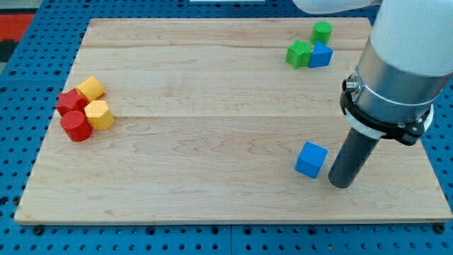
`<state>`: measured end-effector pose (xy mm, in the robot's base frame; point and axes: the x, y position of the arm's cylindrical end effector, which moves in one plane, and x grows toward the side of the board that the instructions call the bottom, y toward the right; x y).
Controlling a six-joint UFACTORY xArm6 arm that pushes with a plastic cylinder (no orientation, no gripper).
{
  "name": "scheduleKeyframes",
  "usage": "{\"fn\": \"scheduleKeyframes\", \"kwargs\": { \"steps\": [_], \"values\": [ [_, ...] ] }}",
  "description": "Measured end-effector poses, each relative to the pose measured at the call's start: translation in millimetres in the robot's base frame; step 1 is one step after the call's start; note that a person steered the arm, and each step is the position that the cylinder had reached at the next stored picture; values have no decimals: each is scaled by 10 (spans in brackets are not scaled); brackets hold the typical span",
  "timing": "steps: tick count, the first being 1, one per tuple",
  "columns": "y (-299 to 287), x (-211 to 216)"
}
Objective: Move the blue cube to the top right
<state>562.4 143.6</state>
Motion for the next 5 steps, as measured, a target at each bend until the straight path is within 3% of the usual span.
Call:
{"fn": "scheduleKeyframes", "kwargs": {
  "steps": [4, 5],
  "values": [
    [-1949, -2136],
    [-2137, -2327]
  ]
}}
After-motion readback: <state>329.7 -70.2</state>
